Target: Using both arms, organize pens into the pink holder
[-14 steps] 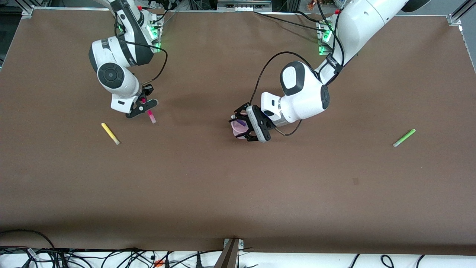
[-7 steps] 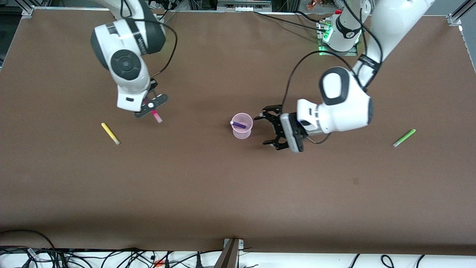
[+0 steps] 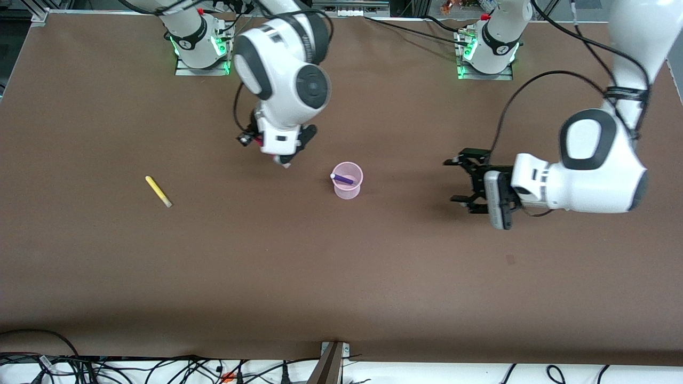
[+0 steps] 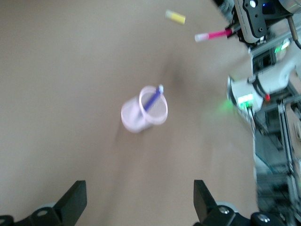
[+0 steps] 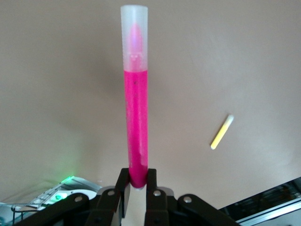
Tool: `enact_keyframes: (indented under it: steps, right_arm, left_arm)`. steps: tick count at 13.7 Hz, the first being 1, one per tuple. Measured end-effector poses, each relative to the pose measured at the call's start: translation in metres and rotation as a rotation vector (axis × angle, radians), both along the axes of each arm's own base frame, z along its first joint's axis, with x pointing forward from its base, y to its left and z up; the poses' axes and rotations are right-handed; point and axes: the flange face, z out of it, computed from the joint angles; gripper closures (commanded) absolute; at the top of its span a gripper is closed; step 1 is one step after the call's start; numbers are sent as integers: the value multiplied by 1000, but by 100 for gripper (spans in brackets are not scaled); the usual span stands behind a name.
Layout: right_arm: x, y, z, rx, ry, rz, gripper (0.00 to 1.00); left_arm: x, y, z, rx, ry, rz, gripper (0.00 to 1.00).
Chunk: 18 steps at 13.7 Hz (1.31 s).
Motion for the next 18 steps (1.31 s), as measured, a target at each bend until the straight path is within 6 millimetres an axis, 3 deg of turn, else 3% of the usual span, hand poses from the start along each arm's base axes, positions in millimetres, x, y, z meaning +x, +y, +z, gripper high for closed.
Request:
enact_keyframes:
  steps: [3, 6, 9, 10, 12, 13, 15, 18]
  right_arm:
    - [9, 43, -2, 40, -49, 41, 99]
    - [22, 64, -5, 115, -81, 123, 97]
    - [22, 86, -27, 162, -88, 214, 97]
    - [17, 94, -40, 161, -81, 231, 97]
    - [8, 105, -71, 134, -52, 254, 97]
    - [5, 107, -83, 116, -37, 267, 97]
    - [1, 107, -97, 88, 0, 297, 97]
    - [-3, 107, -99, 70, 22, 308, 94]
  left_arm:
    - [-8, 27, 35, 252, 145, 5, 0]
    - [-15, 48, 57, 513, 240, 72, 0]
    - [-18, 64, 84, 781, 199, 131, 0]
    - [-20, 56, 102, 878, 134, 138, 0]
    - [-34, 20, 145, 1037, 8, 202, 0]
    - [-42, 7, 166, 1079, -50, 262, 0]
    - [-47, 9, 195, 1094, -162, 402, 0]
    - [-50, 60, 205, 952, -178, 710, 0]
